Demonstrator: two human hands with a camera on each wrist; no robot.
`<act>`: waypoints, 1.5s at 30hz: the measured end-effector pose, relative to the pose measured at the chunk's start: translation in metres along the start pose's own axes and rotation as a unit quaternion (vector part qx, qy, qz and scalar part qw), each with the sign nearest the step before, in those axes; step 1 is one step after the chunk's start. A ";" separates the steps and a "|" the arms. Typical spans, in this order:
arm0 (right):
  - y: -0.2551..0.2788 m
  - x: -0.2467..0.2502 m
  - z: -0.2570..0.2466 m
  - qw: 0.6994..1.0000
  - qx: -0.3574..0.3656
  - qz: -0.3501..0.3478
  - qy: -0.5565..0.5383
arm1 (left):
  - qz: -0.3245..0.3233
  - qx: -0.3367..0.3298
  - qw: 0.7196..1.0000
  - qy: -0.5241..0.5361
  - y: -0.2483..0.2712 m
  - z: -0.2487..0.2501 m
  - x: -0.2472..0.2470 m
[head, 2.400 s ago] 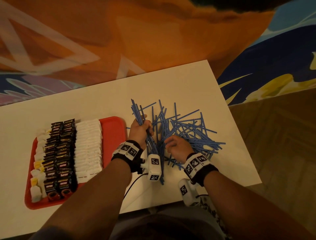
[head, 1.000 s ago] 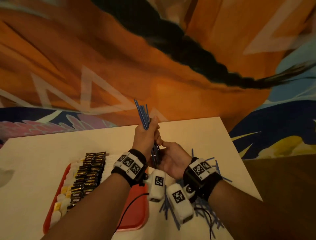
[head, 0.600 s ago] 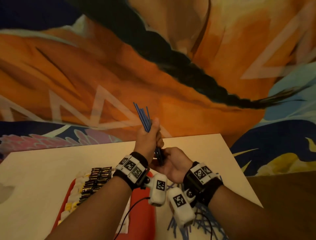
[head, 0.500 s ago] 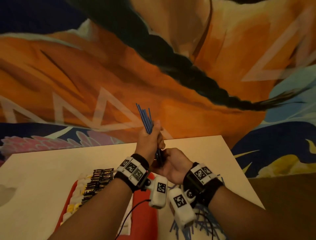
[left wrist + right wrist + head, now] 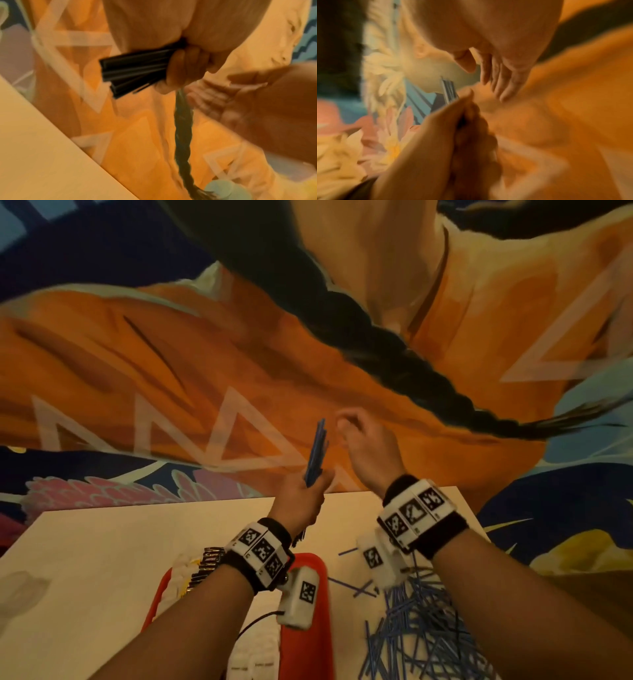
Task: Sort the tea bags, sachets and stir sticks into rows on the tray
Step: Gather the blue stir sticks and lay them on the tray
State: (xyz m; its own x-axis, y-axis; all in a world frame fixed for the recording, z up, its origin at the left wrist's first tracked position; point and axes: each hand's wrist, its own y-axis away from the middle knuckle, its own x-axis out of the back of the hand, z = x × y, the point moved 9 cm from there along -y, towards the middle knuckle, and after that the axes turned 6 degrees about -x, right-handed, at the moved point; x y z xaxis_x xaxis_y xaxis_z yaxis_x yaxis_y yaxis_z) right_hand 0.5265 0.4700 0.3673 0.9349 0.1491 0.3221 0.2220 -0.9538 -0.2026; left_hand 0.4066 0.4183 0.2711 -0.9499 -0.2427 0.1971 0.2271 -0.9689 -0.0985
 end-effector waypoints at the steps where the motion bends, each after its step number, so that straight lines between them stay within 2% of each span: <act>1: -0.003 -0.001 -0.021 0.998 0.052 -0.005 0.039 | -0.017 -0.003 0.999 -0.036 0.000 0.002 -0.001; 3: -0.003 -0.021 -0.042 0.987 0.093 -0.068 0.109 | -0.039 -0.025 0.993 -0.110 0.000 0.012 0.000; 6: -0.001 -0.048 -0.034 0.970 0.070 -0.131 0.191 | -0.062 -0.044 0.983 -0.164 -0.004 0.023 0.005; 10: 0.005 -0.059 -0.020 0.966 0.030 -0.169 0.191 | -0.079 -0.032 0.972 -0.220 -0.004 0.028 0.015; 13: 0.012 -0.064 -0.017 0.945 0.033 -0.231 0.230 | -0.094 -0.047 0.953 -0.286 -0.005 0.033 0.021; 16: 0.020 -0.062 -0.012 0.904 0.042 -0.293 0.309 | -0.124 -0.032 0.919 -0.373 -0.009 0.029 0.030; 19: 0.029 -0.065 -0.014 0.845 0.074 -0.308 0.431 | -0.153 -0.036 0.882 -0.444 -0.010 0.034 0.030; 22: 0.038 -0.076 -0.019 0.789 0.113 -0.287 0.531 | -0.158 -0.049 0.883 -0.439 -0.012 0.042 0.029; 25: 0.040 -0.084 -0.018 0.762 0.144 -0.242 0.584 | -0.155 -0.053 0.886 -0.433 -0.014 0.045 0.030; 31: 0.040 -0.089 -0.014 0.770 0.147 -0.169 0.597 | -0.153 -0.057 0.867 -0.471 -0.012 0.046 0.026; 34: 0.039 -0.093 -0.010 0.774 0.148 -0.163 0.594 | -0.148 -0.049 0.852 -0.499 -0.013 0.039 0.030; 37: 0.036 -0.093 -0.005 0.773 0.134 -0.171 0.596 | -0.158 -0.067 0.851 -0.496 -0.012 0.044 0.031; 40: 0.030 -0.085 -0.001 0.780 0.104 -0.180 0.590 | -0.193 -0.090 0.872 -0.442 -0.008 0.056 0.032; 42: 0.027 -0.078 -0.001 0.789 0.085 -0.182 0.581 | -0.209 -0.087 0.898 -0.378 -0.004 0.064 0.040; 45: 0.022 -0.068 -0.004 0.799 0.072 -0.170 0.572 | -0.182 -0.106 0.932 -0.294 -0.002 0.071 0.063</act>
State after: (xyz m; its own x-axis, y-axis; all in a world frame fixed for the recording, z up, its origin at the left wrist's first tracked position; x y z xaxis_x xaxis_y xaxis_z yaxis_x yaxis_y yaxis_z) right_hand 0.4672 0.4379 0.3446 -0.0329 -0.0225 0.9992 0.5160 -0.8566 -0.0023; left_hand 0.3619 0.4013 0.3534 -0.6601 0.0555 0.7491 -0.1939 -0.9761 -0.0986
